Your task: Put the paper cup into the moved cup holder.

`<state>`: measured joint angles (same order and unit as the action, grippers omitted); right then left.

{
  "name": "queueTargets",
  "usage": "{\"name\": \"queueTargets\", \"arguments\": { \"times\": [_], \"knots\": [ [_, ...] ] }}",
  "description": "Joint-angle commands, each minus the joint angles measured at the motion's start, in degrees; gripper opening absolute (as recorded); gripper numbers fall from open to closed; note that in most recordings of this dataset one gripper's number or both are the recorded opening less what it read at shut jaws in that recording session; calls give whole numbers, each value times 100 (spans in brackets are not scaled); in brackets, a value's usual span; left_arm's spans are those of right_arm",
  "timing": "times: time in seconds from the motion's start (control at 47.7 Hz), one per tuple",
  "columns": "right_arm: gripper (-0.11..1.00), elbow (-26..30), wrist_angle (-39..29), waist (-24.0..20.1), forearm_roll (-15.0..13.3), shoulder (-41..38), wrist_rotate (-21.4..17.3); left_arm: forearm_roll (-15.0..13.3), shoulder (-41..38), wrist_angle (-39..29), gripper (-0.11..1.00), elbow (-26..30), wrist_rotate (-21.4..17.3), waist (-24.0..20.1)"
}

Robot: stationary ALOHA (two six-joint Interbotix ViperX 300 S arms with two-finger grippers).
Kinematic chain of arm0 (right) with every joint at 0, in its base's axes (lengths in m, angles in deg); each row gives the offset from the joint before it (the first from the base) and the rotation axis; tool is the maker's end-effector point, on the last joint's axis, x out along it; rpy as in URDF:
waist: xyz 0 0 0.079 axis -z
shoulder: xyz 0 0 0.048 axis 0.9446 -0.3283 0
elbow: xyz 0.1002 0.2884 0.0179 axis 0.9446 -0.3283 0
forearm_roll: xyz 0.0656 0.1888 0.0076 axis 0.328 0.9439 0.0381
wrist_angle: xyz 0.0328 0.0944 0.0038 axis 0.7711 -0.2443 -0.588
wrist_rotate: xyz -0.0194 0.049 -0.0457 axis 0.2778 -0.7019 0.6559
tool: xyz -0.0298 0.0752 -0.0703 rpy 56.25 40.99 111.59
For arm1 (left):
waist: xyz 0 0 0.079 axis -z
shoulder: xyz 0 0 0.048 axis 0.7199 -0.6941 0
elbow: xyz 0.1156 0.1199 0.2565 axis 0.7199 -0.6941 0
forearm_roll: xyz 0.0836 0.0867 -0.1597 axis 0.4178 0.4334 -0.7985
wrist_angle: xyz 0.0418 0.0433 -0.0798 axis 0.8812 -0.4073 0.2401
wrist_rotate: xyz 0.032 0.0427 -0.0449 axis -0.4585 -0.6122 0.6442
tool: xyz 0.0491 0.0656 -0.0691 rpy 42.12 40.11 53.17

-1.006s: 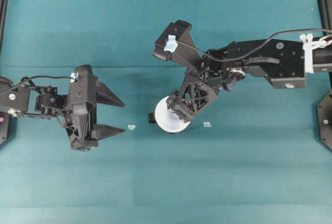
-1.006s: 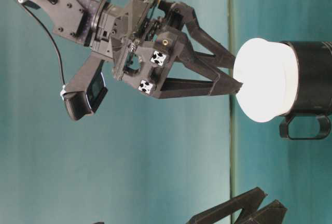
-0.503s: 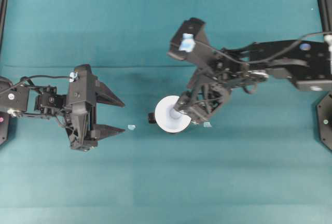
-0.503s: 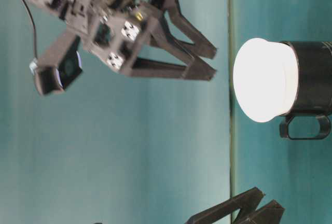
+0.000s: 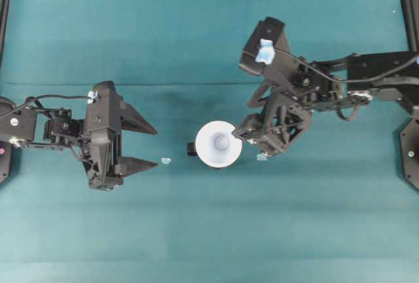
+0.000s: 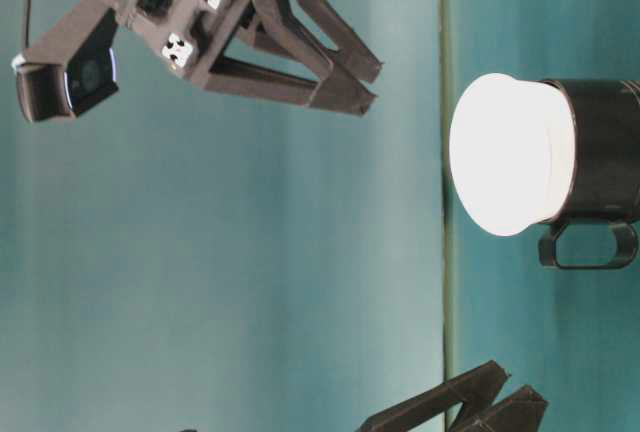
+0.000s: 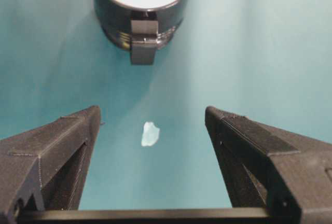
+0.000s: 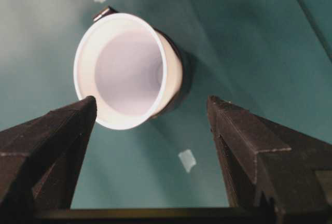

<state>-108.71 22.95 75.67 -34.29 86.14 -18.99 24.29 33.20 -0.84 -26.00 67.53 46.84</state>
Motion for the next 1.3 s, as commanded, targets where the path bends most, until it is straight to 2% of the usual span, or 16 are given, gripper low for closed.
{"name": "queueTargets", "arguments": {
  "times": [0.0,0.23,0.44,0.587,1.278],
  "knots": [
    [77,18,44,-35,-35,167,62,0,62,26,85,35,0,-9],
    [77,-141,44,-141,-141,308,141,0,62,26,85,35,0,-9],
    [77,-237,53,-229,-132,404,844,0,62,26,85,44,0,-9],
    [77,-237,176,-229,-141,413,1099,0,62,26,85,53,0,-9],
    [77,-325,281,-229,-132,483,1099,0,62,26,85,53,0,-9]
  ]
}}
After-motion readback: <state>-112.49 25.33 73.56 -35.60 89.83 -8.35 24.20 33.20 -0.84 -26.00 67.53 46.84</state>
